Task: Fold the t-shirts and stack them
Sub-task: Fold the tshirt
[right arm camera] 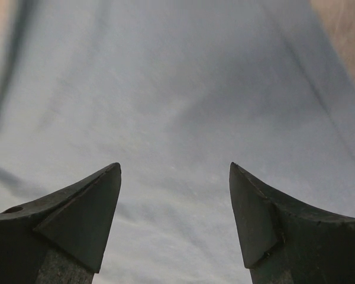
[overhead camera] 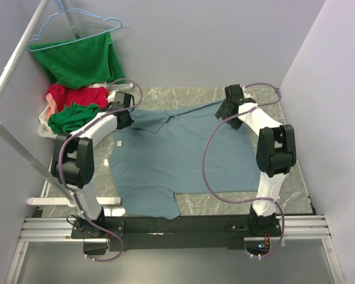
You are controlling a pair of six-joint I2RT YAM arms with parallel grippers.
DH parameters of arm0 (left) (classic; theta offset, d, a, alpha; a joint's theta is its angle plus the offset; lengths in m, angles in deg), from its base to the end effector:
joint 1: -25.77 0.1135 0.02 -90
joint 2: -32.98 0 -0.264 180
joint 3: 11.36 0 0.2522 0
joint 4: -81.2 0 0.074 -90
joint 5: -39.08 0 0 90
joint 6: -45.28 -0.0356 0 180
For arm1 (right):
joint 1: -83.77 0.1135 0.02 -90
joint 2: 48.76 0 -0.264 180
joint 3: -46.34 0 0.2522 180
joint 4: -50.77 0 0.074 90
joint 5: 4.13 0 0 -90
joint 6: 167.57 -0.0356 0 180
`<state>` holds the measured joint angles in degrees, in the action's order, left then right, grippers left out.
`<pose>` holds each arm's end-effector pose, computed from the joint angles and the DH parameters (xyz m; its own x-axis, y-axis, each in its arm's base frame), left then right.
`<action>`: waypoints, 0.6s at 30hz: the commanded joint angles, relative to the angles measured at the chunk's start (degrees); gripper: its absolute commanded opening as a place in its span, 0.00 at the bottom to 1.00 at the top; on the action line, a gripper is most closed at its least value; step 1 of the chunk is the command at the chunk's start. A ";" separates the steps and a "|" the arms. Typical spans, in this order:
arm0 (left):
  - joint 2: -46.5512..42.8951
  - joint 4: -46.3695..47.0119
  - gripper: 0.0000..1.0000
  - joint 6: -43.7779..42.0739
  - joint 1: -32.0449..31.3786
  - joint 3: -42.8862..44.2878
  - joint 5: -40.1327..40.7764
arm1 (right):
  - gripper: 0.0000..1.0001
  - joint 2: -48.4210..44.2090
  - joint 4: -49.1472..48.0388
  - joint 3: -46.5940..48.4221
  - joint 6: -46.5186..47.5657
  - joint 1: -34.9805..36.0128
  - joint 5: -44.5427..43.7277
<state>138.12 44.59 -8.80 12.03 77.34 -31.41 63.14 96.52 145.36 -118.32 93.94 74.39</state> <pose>0.3870 -0.0824 0.2110 -0.6456 -0.4114 -0.6434 -0.4320 0.8915 -0.1365 0.4156 0.0674 0.2093 -0.6830 0.5274 -0.5053 0.4948 0.8430 0.2111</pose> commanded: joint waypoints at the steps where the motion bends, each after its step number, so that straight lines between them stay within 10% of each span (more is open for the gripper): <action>1: -6.61 0.18 0.01 2.13 -0.24 3.90 3.87 | 0.81 1.56 1.93 7.99 1.55 -1.73 -3.71; 18: -9.17 0.53 0.01 5.21 -0.33 5.83 4.40 | 0.82 25.38 1.68 42.00 4.11 -9.73 -1.80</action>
<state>130.56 45.29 -4.72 11.90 80.53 -27.85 86.04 99.16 180.42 -114.10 86.01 69.86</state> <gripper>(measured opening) 0.022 0.820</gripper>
